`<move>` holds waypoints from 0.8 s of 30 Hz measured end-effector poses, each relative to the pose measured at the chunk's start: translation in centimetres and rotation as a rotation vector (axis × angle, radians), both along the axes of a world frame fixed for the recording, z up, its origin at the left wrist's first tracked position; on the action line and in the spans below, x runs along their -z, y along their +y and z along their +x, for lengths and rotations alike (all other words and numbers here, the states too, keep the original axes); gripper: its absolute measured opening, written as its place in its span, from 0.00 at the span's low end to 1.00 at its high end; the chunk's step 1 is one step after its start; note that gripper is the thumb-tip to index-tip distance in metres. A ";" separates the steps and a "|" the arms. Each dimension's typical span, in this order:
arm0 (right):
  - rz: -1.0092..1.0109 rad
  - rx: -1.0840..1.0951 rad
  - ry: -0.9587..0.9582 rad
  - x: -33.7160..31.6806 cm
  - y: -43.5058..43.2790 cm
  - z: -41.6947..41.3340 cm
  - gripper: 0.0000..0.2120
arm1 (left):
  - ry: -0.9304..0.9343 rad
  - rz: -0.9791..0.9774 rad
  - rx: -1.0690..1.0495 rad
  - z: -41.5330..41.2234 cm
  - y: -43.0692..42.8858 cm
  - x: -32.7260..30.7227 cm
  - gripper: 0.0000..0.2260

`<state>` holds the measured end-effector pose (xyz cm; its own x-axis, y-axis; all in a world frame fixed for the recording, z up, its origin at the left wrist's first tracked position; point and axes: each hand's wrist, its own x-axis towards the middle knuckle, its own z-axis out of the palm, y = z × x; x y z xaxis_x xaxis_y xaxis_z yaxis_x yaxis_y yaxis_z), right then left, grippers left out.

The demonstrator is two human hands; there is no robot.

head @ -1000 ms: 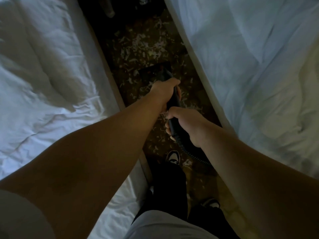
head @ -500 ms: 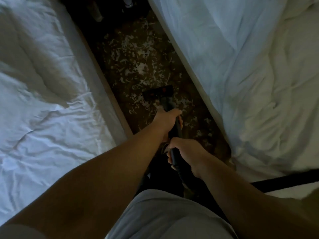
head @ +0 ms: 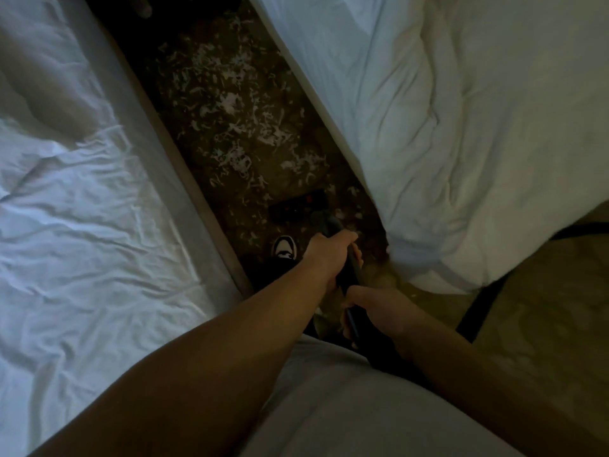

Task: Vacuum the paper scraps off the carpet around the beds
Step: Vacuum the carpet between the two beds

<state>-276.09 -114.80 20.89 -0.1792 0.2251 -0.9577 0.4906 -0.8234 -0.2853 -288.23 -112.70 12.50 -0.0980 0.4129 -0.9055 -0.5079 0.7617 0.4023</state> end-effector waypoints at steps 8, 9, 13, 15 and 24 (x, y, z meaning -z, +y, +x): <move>-0.008 -0.005 -0.099 -1.8 -2.3 5.7 0.12 | -0.098 0.011 -0.033 6.7 -2.2 -0.3 0.06; -0.007 0.002 -0.105 -1.8 -2.2 5.6 0.11 | -0.104 0.011 -0.026 6.7 -2.0 -0.2 0.07; -0.017 0.038 -0.118 -1.2 -1.0 4.0 0.10 | -0.106 0.012 -0.022 5.1 -0.5 0.3 0.08; -0.013 0.032 -0.121 -0.7 0.1 2.5 0.09 | -0.114 0.006 -0.033 3.6 0.5 0.6 0.11; -0.001 -0.067 -0.087 1.3 9.6 -9.7 0.11 | -0.061 -0.017 -0.068 -9.6 9.6 1.3 0.16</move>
